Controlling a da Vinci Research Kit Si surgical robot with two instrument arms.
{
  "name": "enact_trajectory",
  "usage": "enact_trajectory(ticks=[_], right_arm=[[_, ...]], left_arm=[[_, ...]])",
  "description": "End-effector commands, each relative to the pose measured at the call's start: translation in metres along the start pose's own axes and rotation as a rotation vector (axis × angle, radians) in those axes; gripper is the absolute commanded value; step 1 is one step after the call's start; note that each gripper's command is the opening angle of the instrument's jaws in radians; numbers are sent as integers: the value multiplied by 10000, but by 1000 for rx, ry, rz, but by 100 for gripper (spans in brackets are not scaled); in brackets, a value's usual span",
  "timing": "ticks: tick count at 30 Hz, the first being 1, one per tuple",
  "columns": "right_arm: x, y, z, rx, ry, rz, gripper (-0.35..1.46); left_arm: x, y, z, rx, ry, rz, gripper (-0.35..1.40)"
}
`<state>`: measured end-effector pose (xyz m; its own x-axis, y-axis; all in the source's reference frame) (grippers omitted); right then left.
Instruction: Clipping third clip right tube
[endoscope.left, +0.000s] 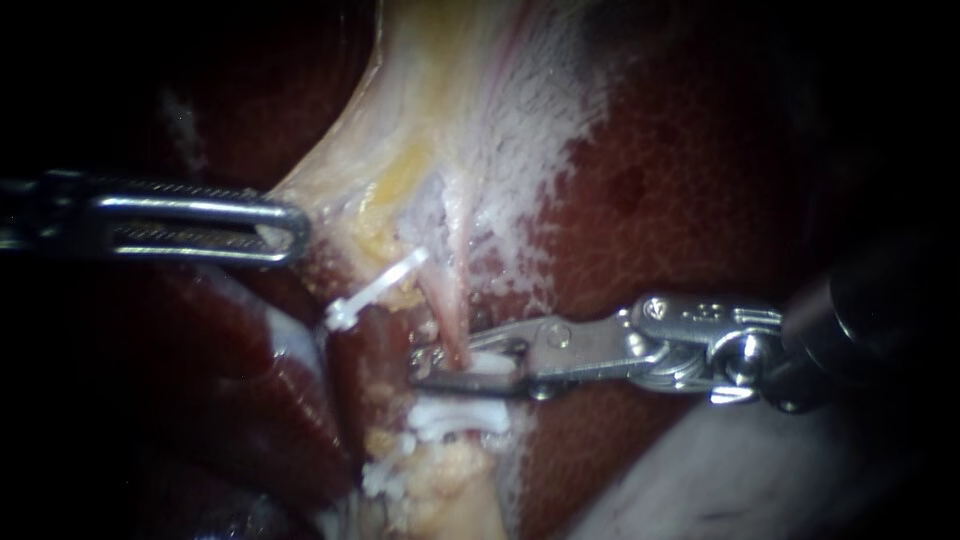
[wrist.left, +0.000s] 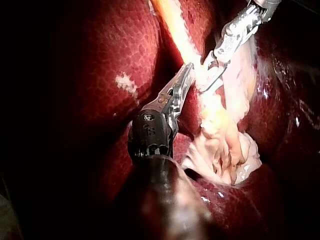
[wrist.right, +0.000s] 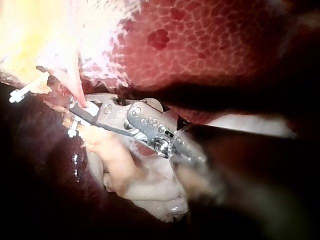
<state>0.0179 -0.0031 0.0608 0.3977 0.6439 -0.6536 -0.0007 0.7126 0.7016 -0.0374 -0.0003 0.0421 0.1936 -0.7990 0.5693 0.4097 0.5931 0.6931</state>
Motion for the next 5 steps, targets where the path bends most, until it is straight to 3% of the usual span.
enact_trajectory(ticks=[1, 5], right_arm=[[0, 0, 0, 0, 0, 0, -35], [-1, 0, 0, 0, 0, -1, -35]], left_arm=[[0, 0, 0, 0, 0, 0, -35], [0, 1, 1, 0, 0, 0, -35]])
